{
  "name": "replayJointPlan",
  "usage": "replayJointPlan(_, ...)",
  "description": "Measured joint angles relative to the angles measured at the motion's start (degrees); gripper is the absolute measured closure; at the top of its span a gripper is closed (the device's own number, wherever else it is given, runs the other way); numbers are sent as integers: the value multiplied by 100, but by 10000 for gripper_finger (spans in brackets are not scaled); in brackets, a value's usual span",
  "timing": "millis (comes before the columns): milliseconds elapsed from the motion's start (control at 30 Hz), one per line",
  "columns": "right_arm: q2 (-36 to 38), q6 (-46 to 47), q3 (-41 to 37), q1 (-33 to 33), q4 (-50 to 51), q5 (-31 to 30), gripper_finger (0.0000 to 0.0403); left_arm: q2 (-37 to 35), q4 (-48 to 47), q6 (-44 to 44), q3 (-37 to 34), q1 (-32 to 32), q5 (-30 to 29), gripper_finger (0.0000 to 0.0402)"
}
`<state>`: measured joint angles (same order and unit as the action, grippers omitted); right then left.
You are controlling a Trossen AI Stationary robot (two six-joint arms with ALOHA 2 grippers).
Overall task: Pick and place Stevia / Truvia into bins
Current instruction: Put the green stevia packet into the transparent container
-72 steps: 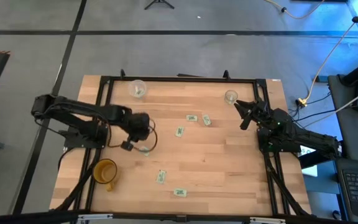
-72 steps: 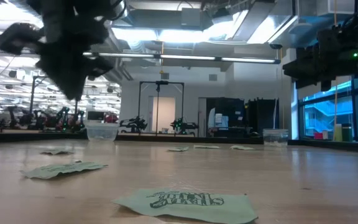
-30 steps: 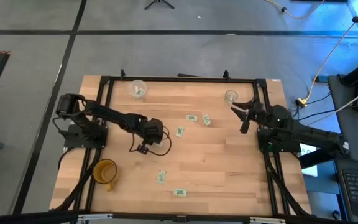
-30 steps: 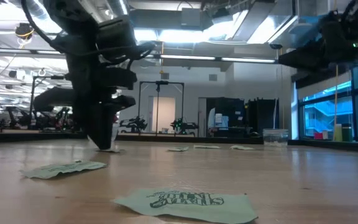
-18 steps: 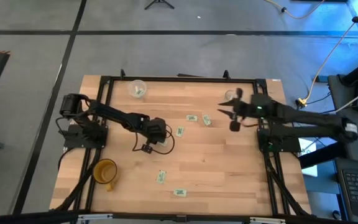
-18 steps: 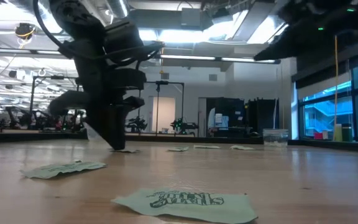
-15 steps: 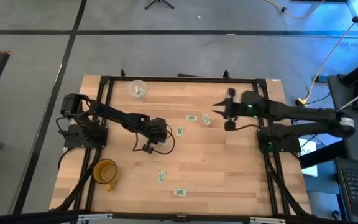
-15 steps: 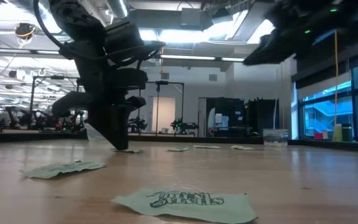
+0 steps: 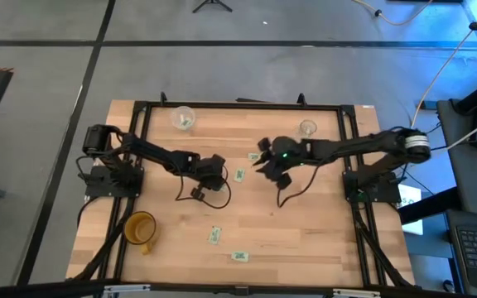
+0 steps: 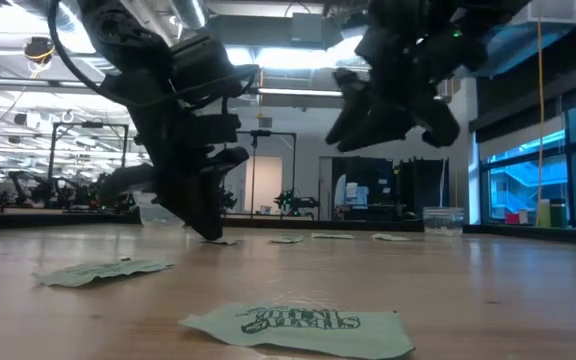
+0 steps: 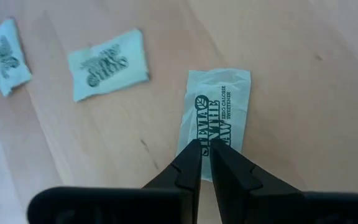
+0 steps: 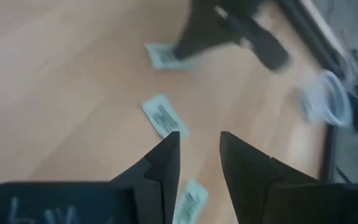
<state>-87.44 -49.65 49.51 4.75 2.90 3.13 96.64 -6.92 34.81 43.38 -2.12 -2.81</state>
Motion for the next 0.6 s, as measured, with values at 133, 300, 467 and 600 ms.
replayJointPlan(133,-645,-185,286,-220,-96,-3,285,17,307,-2,-14,-3,40,371)
replayJointPlan(300,-1273,-207,591,-505,-511,-200,285,20,363,-109,-14,23,80,371)
replayJointPlan(467,-1780,-207,905,-703,-793,-243,285,175,610,-408,7,30,296,371)
replayJointPlan(600,-2164,-207,1081,-782,-788,-294,285,433,866,-370,30,135,369,371)
